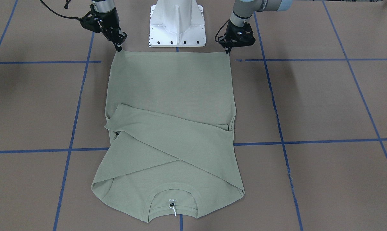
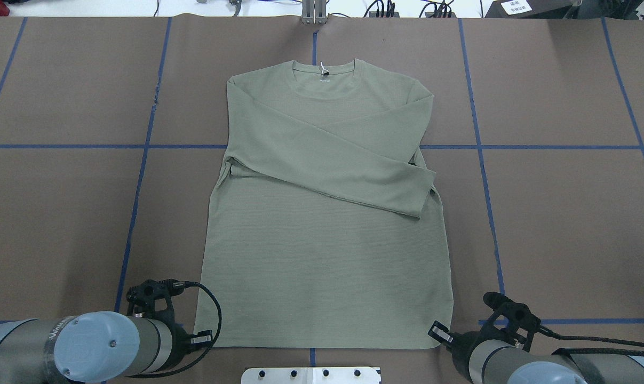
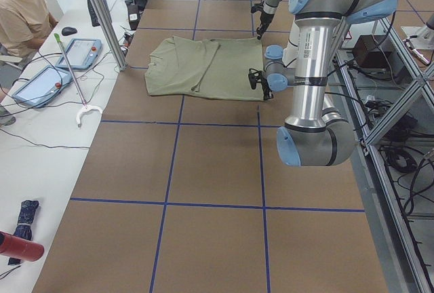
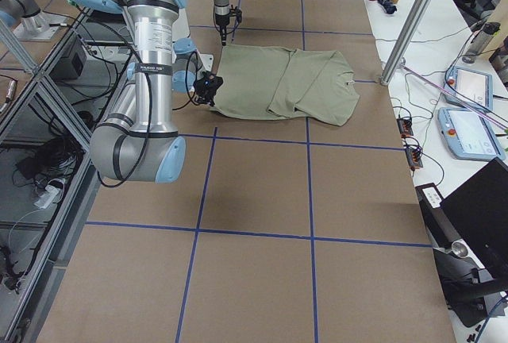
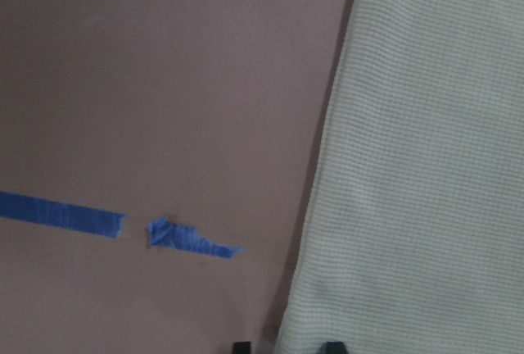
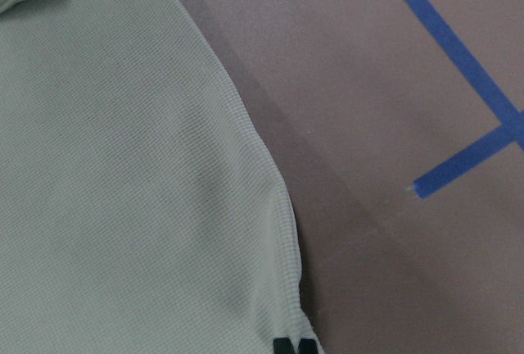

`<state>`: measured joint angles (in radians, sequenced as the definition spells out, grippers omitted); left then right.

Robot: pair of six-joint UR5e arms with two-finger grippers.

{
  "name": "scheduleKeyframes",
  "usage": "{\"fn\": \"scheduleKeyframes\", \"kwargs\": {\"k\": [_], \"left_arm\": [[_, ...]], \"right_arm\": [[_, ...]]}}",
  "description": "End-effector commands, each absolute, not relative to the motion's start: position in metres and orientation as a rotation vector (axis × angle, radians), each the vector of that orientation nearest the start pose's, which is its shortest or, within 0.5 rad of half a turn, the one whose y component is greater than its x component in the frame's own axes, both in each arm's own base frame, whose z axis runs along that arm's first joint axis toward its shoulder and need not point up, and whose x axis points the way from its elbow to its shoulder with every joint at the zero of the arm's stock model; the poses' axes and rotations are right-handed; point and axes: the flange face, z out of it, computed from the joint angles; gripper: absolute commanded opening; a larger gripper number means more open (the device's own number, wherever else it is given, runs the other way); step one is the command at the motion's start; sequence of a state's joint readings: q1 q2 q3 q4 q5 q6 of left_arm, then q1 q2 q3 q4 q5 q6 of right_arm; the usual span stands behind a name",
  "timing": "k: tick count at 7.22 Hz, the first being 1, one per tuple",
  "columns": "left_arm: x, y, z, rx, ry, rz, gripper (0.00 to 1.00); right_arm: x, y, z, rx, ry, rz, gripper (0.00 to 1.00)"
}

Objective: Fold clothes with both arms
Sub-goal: 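Grasp both bottom hem corners with the left and right grippers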

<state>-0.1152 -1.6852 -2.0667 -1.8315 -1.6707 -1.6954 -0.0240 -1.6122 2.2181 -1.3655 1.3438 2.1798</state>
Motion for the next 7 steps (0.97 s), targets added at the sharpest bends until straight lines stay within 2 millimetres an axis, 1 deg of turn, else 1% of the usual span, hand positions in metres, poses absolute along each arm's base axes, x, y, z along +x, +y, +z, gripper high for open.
{"fn": "scheduleKeyframes", "kwargs": {"k": [1, 2, 3, 4, 5, 6, 7], "left_arm": [[0.479, -0.178, 0.327, -0.131, 0.913, -0.165, 0.00], [0.462, -0.177, 0.309, -0.142, 0.954, -0.159, 0.00], [0.442, -0.174, 0.295, -0.158, 0.984, -0.181, 0.00], [0.414, -0.168, 0.278, -0.172, 1.025, -0.189, 0.00], [0.389, -0.166, 0.260, -0.174, 1.071, -0.183, 0.00], [0.367, -0.167, 0.239, -0.202, 1.122, -0.170, 0.00], [0.344, -0.194, 0.226, -0.188, 1.159, -0.215, 0.00]], "right_arm": [[-0.445, -0.144, 0.353, -0.053, -0.860, 0.640, 0.00], [-0.443, -0.135, 0.346, -0.068, -0.873, 0.621, 0.00], [-0.441, -0.126, 0.340, -0.082, -0.883, 0.603, 0.00], [-0.432, -0.122, 0.327, -0.097, -0.908, 0.594, 0.00], [-0.405, -0.123, 0.316, -0.094, -0.896, 0.590, 0.00], [-0.384, -0.136, 0.298, -0.076, -0.892, 0.618, 0.00], [-0.364, -0.161, 0.285, -0.054, -0.919, 0.676, 0.00]]}}
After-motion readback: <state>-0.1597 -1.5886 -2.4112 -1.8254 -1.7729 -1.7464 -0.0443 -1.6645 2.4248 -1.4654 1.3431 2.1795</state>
